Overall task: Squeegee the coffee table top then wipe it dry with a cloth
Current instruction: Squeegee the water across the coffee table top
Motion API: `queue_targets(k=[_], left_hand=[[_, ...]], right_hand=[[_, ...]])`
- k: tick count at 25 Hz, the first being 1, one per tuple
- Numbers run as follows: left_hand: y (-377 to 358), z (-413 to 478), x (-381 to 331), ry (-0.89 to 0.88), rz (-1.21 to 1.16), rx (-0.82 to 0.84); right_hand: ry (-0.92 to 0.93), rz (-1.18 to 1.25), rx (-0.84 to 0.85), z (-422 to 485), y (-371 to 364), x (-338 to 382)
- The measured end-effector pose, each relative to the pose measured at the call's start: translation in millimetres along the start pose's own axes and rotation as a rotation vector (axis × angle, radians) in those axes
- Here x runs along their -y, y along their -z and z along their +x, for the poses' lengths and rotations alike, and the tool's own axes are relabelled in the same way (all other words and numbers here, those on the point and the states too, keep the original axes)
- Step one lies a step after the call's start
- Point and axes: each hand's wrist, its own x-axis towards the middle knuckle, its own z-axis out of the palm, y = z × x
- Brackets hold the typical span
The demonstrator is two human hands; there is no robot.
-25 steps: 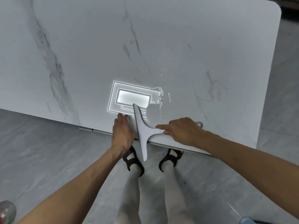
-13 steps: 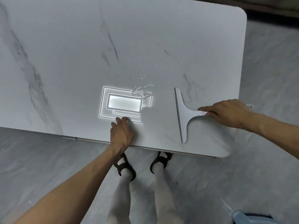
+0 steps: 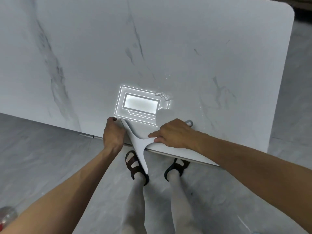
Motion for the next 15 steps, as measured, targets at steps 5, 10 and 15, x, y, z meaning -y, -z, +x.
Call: queue_targets(k=[5, 10, 15], left_hand=[[0.4, 2.4, -2.4, -0.088, 0.071, 0.075], [-18.1, -13.6, -34.6, -0.176, 0.116, 0.143], [-21.7, -19.7, -54.3, -0.163, 0.148, 0.21]], right_hand=[[-0.119, 0.069, -0.081, -1.0, 25.8, -39.2], [-0.435, 0.122, -0.169, -62.2, 49.9, -123.5], [-0.605, 0.107, -0.223, -135.4, 55.7, -176.5]])
